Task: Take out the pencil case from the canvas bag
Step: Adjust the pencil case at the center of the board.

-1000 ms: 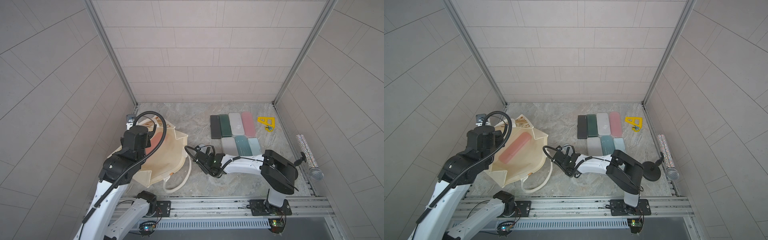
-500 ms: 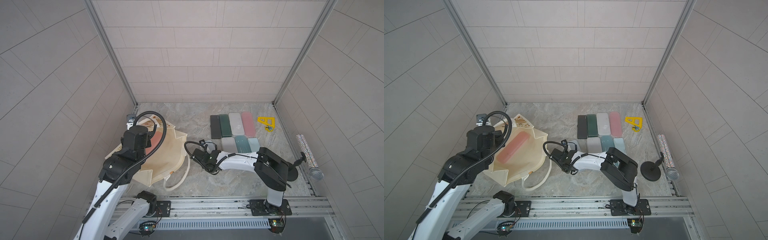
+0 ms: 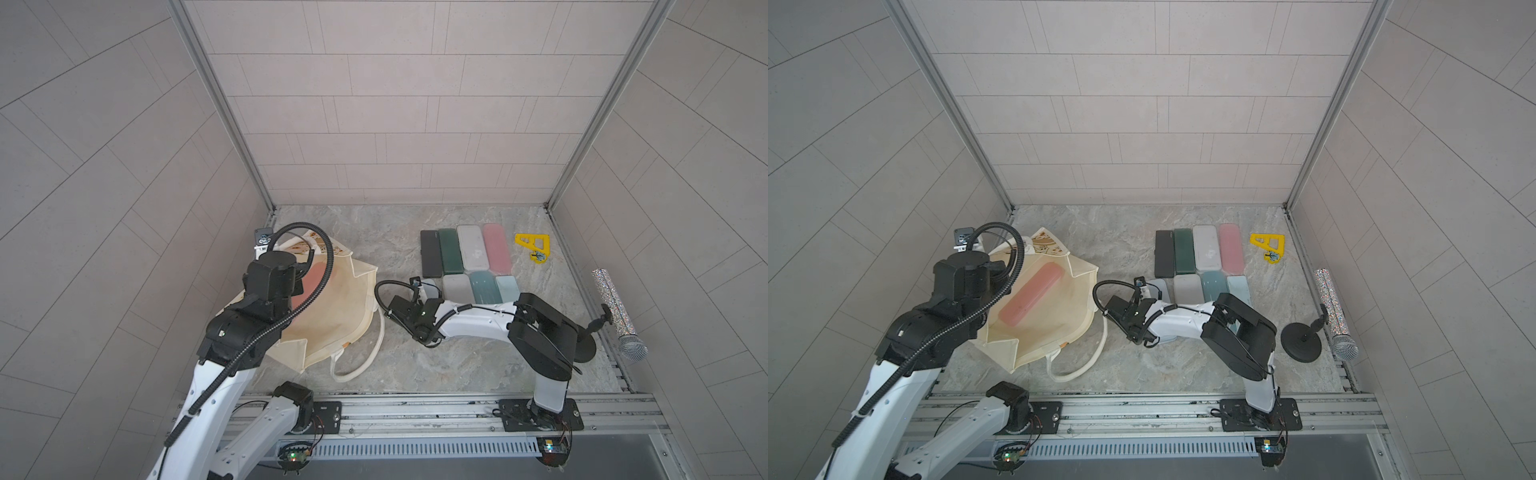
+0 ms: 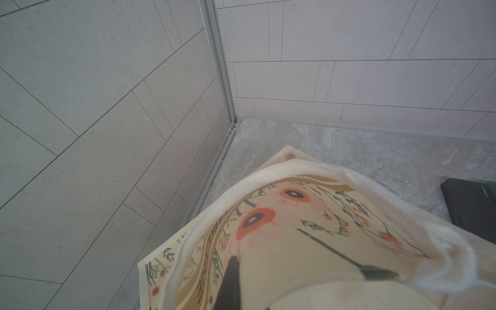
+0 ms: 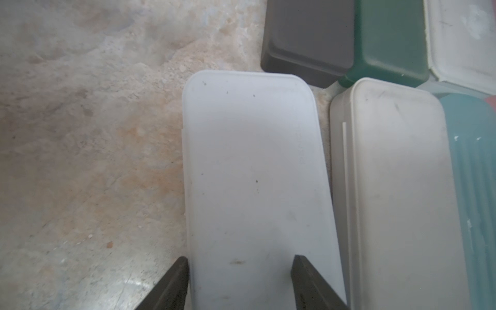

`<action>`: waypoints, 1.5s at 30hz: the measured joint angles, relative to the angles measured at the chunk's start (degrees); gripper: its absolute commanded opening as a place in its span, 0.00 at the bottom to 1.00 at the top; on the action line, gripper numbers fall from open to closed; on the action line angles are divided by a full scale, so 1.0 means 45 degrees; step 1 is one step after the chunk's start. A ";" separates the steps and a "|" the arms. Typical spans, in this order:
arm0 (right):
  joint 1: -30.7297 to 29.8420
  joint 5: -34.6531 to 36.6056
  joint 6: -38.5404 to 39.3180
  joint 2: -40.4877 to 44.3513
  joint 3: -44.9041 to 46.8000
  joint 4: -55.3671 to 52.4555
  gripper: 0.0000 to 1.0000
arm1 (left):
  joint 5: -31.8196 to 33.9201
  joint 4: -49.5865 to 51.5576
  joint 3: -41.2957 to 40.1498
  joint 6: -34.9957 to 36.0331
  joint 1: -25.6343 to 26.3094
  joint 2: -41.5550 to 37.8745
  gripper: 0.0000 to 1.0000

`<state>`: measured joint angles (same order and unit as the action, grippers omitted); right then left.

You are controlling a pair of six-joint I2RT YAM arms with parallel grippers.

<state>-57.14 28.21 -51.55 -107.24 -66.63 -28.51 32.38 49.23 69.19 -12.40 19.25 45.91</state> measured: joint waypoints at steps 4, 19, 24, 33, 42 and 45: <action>0.0355 0.0029 -0.0044 0.0000 0.0000 0.0010 0.63 | -0.0029 0.0000 0.0005 0.0000 0.0000 0.0005 0.00; 0.0549 -0.0379 0.0010 0.0418 0.0325 0.0636 0.77 | -0.0291 -0.0010 0.0005 0.0092 0.0000 0.0073 0.00; 0.0534 -0.1127 0.0452 0.2633 0.1462 0.1559 0.81 | -0.0797 -0.0068 0.0005 0.0199 0.0000 0.0175 0.00; 0.0510 -0.0325 0.2293 0.8937 0.6479 0.6679 0.89 | -0.3162 -0.0636 0.0000 0.0641 -0.0019 0.1132 0.00; 0.0792 -0.1311 0.5362 1.2070 0.8684 0.8072 0.79 | -0.5809 -0.1161 0.0000 0.0884 -0.0024 0.1506 0.00; 0.0384 -0.2123 0.6484 1.2381 0.8451 0.8208 0.75 | -0.6387 -0.1331 -0.0131 0.0884 -0.0024 0.1404 0.00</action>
<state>-55.42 18.65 -22.37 -51.53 -28.60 8.43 3.64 43.24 68.60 -8.43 19.14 52.23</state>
